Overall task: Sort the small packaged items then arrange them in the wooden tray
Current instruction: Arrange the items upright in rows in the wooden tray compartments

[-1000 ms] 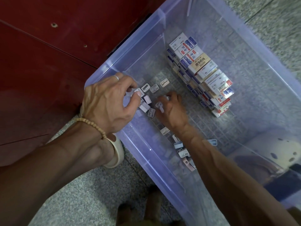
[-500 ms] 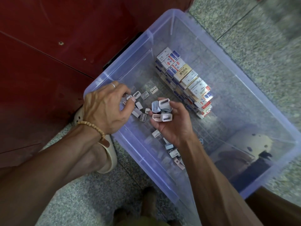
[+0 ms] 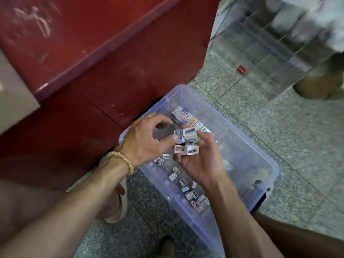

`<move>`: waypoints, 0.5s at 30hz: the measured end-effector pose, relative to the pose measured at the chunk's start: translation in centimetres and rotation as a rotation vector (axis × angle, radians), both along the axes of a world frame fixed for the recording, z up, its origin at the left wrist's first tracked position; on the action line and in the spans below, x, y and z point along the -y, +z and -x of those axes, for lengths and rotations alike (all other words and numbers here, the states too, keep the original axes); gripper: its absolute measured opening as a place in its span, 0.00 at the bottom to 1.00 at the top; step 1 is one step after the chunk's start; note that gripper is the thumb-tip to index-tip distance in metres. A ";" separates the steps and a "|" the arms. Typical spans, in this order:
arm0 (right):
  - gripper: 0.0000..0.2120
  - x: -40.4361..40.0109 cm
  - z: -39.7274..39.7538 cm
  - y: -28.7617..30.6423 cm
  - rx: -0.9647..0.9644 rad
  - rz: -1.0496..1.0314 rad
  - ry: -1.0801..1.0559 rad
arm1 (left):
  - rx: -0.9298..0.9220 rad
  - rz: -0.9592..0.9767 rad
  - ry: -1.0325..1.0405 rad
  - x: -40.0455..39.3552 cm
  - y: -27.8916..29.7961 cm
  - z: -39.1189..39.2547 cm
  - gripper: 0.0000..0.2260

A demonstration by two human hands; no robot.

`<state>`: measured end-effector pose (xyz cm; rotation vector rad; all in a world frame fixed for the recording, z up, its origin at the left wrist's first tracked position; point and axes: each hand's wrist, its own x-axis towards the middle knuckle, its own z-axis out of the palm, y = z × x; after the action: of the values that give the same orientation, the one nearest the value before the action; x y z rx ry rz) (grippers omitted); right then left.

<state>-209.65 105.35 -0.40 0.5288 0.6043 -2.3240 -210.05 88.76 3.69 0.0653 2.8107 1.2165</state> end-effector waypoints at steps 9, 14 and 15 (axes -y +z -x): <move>0.13 1.4 -1.9 9.4 -0.178 0.060 -0.008 | -0.099 0.011 -0.039 0.2 10.9 -2.6 0.15; 0.07 3.5 -3.2 13.3 -0.041 -0.057 -0.157 | -0.176 -0.023 -0.010 1.3 14.5 -4.5 0.14; 0.05 3.9 -3.4 13.9 -0.015 -0.065 -0.174 | -0.189 -0.020 -0.007 1.6 15.1 -4.8 0.13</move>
<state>-206.23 101.43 13.50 0.6161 0.6668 -2.4798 -205.21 87.11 18.76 0.2010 2.9538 1.3018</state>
